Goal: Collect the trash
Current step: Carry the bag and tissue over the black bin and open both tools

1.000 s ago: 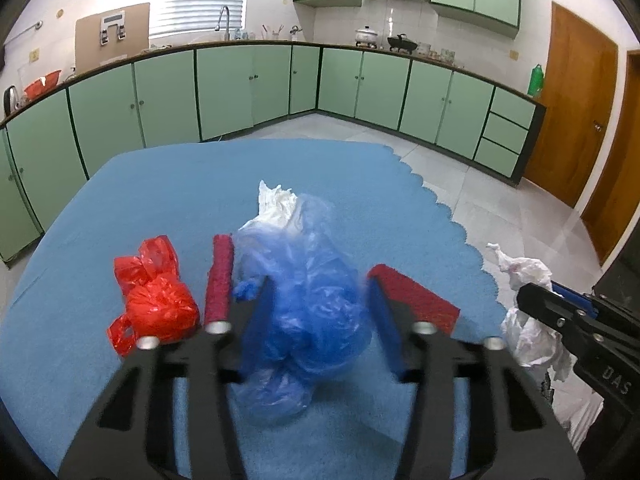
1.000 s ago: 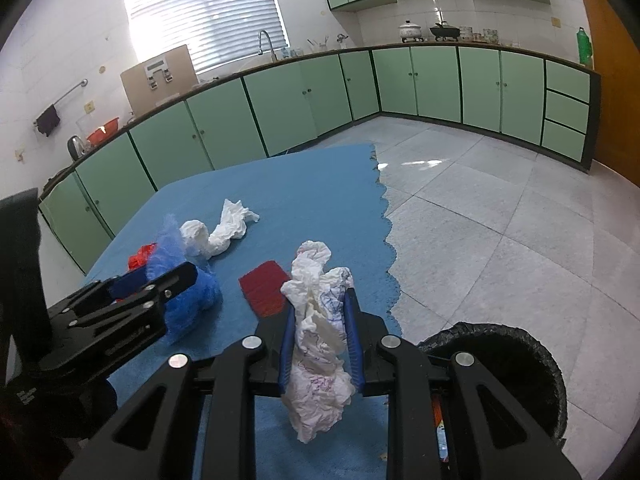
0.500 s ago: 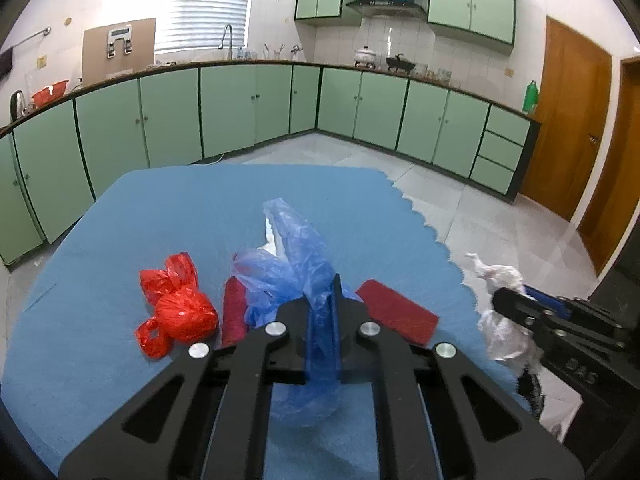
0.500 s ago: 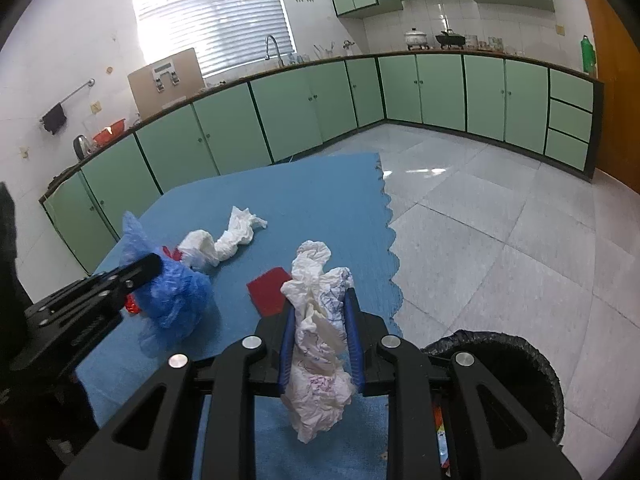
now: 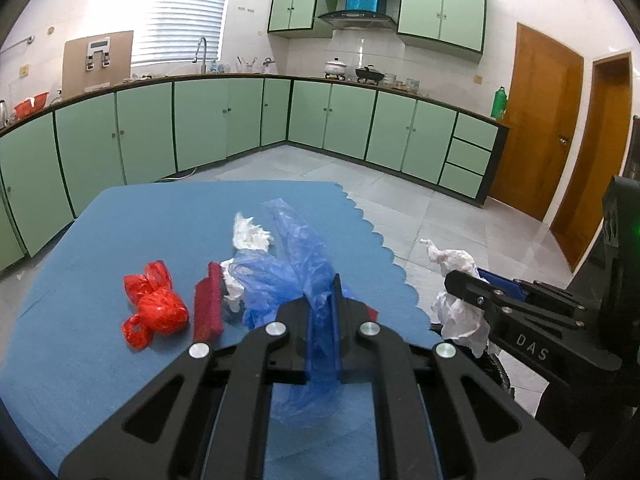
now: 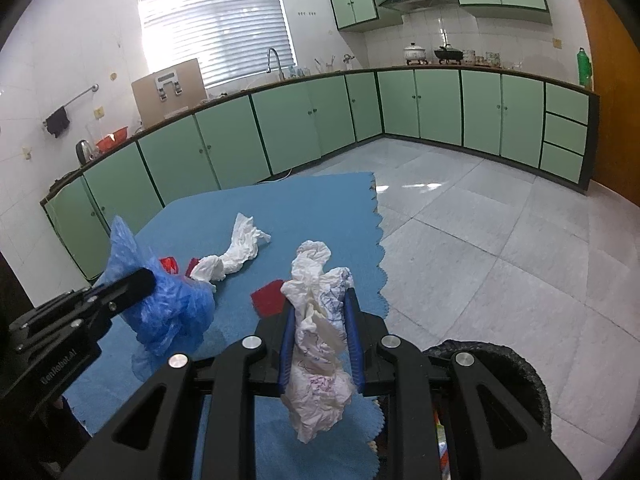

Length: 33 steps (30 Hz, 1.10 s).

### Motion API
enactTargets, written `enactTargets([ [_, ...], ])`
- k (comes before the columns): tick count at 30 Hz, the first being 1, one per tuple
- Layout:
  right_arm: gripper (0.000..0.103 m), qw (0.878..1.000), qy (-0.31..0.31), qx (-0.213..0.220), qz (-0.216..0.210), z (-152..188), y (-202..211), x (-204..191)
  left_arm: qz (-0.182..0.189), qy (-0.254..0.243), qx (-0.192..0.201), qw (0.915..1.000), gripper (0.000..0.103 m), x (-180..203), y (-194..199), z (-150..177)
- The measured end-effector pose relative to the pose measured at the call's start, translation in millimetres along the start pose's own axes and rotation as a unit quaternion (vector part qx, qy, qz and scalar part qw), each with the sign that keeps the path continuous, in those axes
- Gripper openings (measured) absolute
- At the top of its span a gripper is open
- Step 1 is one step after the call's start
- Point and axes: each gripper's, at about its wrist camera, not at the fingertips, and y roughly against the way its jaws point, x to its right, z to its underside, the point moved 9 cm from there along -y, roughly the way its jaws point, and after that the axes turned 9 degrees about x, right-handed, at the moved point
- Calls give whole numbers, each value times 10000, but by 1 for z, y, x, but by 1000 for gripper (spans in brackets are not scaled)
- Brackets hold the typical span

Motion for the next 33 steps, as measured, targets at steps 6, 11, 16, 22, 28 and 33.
enactTargets([
  [6, 23, 9999, 16, 123, 73, -8, 17, 7, 232, -74, 70, 9997, 6, 16, 5, -2],
  [11, 23, 9996, -16, 209, 190, -12, 31, 19, 489, -123, 108, 9987, 6, 34, 5, -5],
  [16, 23, 9989, -80, 289, 363, -14, 45, 38, 707, -231, 133, 9971, 6, 60, 2, -6],
  [22, 23, 9970, -161, 412, 636, -17, 65, 68, 1031, -351, 83, 9940, 6, 99, -8, 1],
  [28, 23, 9941, -322, 465, 929, -16, 79, 103, 1395, -476, 48, 9891, 6, 140, -19, 9],
  [33, 23, 9909, -375, 457, 1207, -12, 87, 133, 1652, -543, -22, 9848, 6, 172, -35, 17],
])
